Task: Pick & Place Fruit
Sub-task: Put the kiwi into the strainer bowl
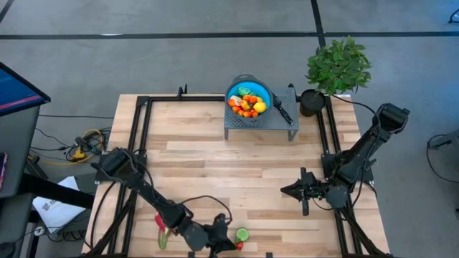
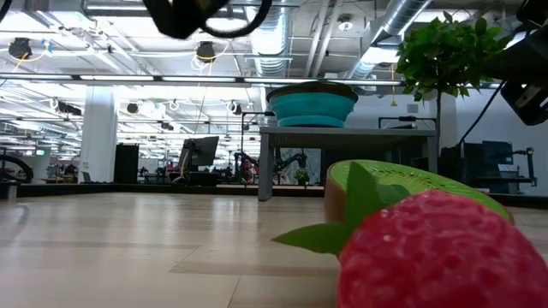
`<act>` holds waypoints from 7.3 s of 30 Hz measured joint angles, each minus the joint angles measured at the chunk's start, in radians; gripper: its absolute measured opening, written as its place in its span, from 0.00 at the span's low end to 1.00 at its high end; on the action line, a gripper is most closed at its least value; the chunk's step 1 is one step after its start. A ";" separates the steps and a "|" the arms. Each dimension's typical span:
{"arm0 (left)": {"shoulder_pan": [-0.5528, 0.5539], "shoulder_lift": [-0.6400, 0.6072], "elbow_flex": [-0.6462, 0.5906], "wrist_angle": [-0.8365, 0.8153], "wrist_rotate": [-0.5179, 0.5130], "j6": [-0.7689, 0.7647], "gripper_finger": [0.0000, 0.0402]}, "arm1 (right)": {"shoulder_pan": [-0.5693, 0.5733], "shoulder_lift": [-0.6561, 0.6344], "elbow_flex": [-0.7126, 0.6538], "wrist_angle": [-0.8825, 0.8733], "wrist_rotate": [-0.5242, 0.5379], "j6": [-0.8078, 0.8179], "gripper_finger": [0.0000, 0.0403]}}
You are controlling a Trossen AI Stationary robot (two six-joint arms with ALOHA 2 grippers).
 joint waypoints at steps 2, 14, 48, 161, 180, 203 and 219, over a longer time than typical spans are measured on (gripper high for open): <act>-0.008 0.017 0.015 -0.020 -0.005 0.001 0.00 | 0.001 0.000 0.000 0.003 0.000 0.000 0.00; 0.001 0.139 0.048 -0.025 -0.028 0.000 0.00 | 0.001 0.007 0.000 -0.006 0.000 -0.002 0.00; 0.011 0.217 0.047 -0.001 0.052 -0.003 0.00 | 0.000 0.008 0.000 -0.060 0.002 0.000 0.00; 0.335 0.035 -0.126 -0.315 -0.046 0.115 0.00 | -0.050 0.007 0.000 -0.145 0.000 0.060 0.00; 0.411 -0.183 -0.496 0.156 0.048 0.422 0.06 | -0.117 0.007 0.000 -0.146 0.001 0.060 0.00; 0.410 -0.183 -0.495 0.185 0.139 0.420 0.77 | -0.116 0.007 0.000 -0.145 -0.002 0.061 0.00; 0.428 -0.176 -0.494 0.232 0.174 0.461 0.83 | -0.116 0.007 0.000 -0.137 -0.001 0.061 0.00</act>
